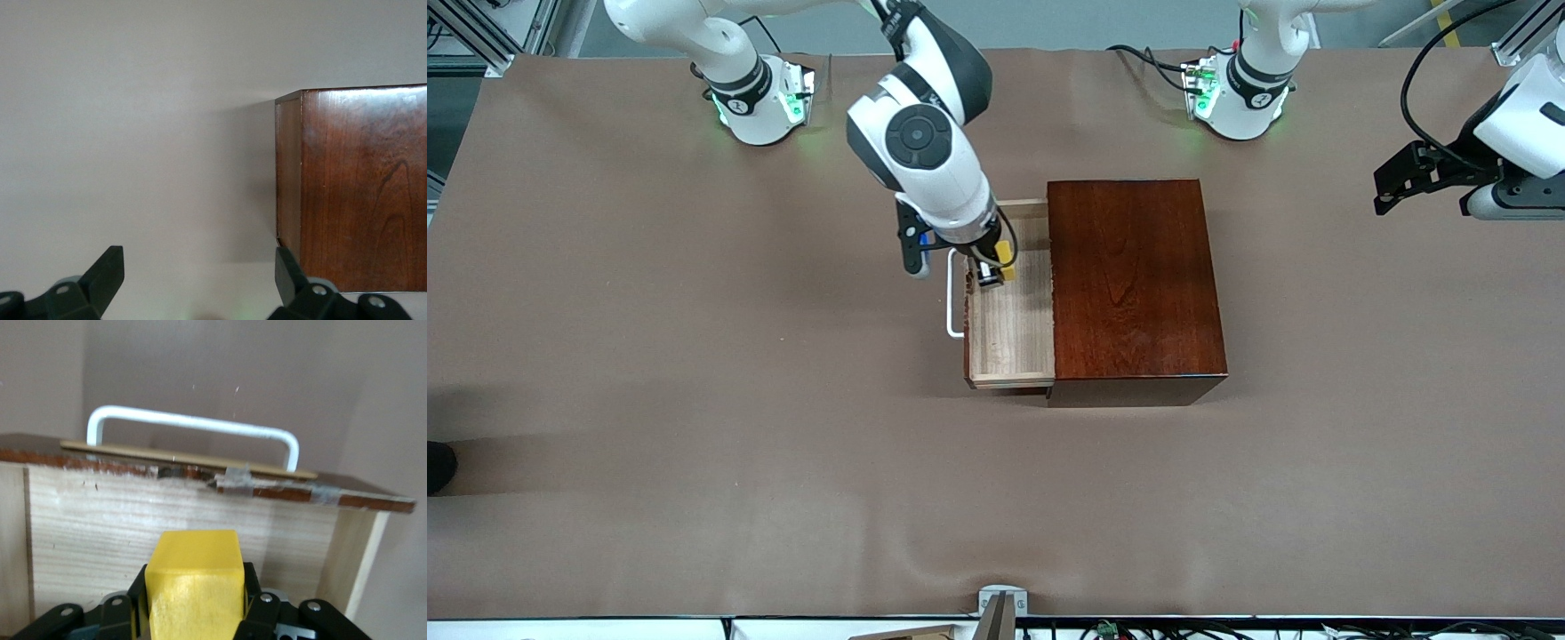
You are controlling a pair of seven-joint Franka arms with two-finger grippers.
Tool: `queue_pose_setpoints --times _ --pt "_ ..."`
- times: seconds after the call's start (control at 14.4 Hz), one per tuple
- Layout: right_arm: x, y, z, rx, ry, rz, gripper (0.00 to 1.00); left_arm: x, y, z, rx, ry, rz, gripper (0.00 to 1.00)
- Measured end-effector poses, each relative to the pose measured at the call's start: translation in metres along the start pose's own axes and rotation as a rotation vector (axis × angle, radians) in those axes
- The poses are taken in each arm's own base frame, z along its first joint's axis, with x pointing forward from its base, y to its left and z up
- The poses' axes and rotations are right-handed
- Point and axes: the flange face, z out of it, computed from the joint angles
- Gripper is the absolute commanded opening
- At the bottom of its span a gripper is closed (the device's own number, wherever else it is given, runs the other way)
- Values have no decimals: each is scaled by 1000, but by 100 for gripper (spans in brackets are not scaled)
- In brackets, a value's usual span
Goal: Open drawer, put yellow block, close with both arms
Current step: 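Lower the cube into the drawer and open the right gripper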
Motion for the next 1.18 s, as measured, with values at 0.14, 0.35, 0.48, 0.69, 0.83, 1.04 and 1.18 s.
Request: queue_pose_setpoints --times 0.14,0.35,0.48,0.69,0.83,1.04,1.18 --pt "-4 2 13 -8 5 0 27 0 0 0 0 -1 0 100" --pt "-3 2 25 -22 16 2 27 0 0 1 0 -2 0 100" --pt "-1 1 31 -29 22 5 27 0 0 1 0 -2 0 100" --pt "2 1 47 -47 35 9 28 0 -1 1 0 -3 -1 100" --pt "4 0 53 -56 41 11 29 1 -1 2 0 -3 -2 100" --pt "6 1 66 -70 52 13 51 2 -1 3 0 -5 -2 100" --pt "7 0 69 -74 54 14 94 3 -1 5 -1 -6 -2 100"
